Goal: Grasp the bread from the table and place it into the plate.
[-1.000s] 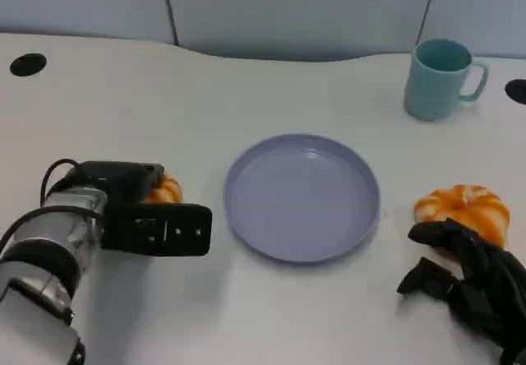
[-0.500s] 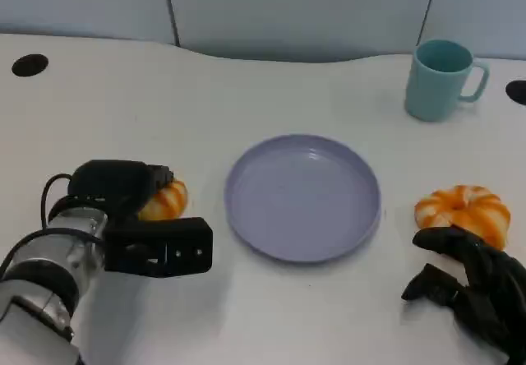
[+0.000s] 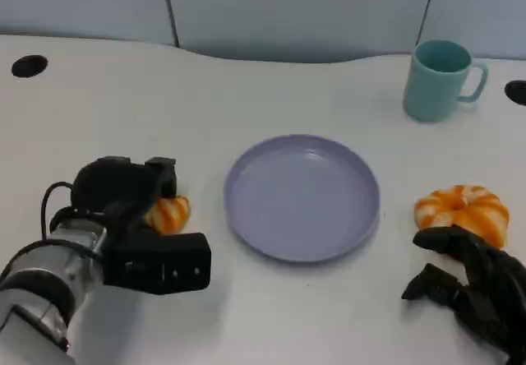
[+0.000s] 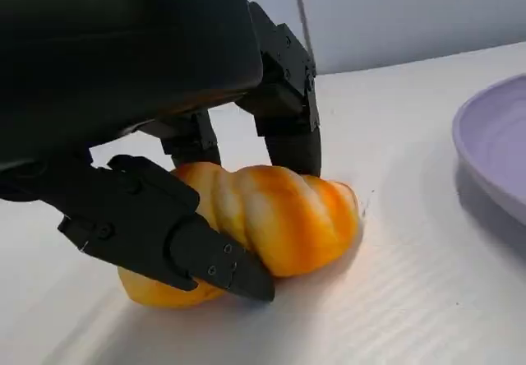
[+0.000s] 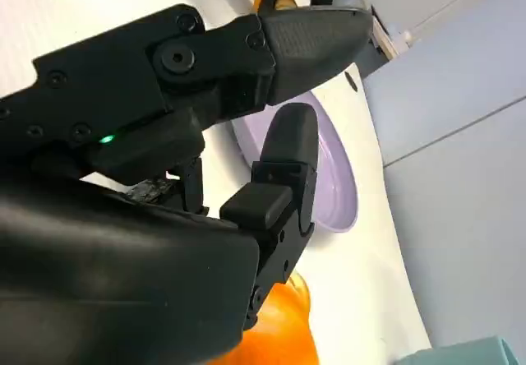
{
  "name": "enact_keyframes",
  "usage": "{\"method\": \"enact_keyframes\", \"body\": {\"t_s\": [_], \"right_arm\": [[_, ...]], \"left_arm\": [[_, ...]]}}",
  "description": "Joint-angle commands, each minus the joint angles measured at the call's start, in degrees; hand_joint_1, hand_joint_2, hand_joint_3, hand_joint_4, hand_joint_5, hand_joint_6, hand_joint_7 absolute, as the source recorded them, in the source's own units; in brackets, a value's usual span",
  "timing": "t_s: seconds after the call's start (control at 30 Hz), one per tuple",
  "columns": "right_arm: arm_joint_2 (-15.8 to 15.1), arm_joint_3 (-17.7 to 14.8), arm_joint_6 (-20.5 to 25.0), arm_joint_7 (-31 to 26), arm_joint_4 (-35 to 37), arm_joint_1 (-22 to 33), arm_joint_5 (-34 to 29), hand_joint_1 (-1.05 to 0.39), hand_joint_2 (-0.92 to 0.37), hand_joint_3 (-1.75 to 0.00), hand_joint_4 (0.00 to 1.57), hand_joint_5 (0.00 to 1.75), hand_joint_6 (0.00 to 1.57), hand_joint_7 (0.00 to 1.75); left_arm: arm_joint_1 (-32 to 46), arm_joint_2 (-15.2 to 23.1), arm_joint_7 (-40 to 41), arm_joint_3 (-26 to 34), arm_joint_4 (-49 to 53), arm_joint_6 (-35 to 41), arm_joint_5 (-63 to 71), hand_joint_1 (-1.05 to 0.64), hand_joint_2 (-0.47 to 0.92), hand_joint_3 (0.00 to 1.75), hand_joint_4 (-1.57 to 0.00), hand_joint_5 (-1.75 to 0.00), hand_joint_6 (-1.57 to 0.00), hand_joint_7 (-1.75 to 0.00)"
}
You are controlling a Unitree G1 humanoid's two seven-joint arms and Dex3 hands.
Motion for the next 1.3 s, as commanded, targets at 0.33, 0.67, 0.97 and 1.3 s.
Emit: {"method": "enact_keyframes", "body": {"t_s": [0.33, 0.67, 0.97, 1.3], "right_arm": [[-0.25, 0.21, -1.92, -0.28, 4.95, -1.75, -0.83, -0.44, -0.92, -0.23, 0.63, 1.41, 0.66, 0.98], [-0.06, 0.32, -3.67, 0.67, 6.92, -2.59, -0.89, -0.44, -0.92, -0.26, 0.62, 1.42, 0.64, 0.98], [-0.09, 0.47, -3.92, 1.00, 7.65, -3.04, -1.13, -0.44, -0.92, -0.26, 0.61, 1.42, 0.64, 0.97], [0.60, 0.64, -3.19, -0.28, 6.94, -2.80, -1.31, -0.44, -0.92, -0.23, 0.64, 1.42, 0.65, 0.97]], "left_arm": [[-1.80, 4.02, 3.56, 3.37, -1.32, -8.62, -1.63, -0.11, 0.89, 0.40, -0.82, -1.75, -0.66, -1.73], [-5.33, 4.09, 6.66, 1.57, -2.34, -12.41, 1.27, -0.14, 0.73, 0.63, -0.87, -1.75, -0.67, -1.75], [-10.12, 1.30, 9.77, -1.91, -3.46, -13.46, 4.77, -0.15, 0.74, 0.56, -0.87, -1.75, -0.67, -1.75], [-12.71, -3.49, 11.81, -3.99, -3.97, -15.89, 5.81, -0.16, 0.69, 0.65, -0.92, -1.75, -0.71, -1.75]]}}
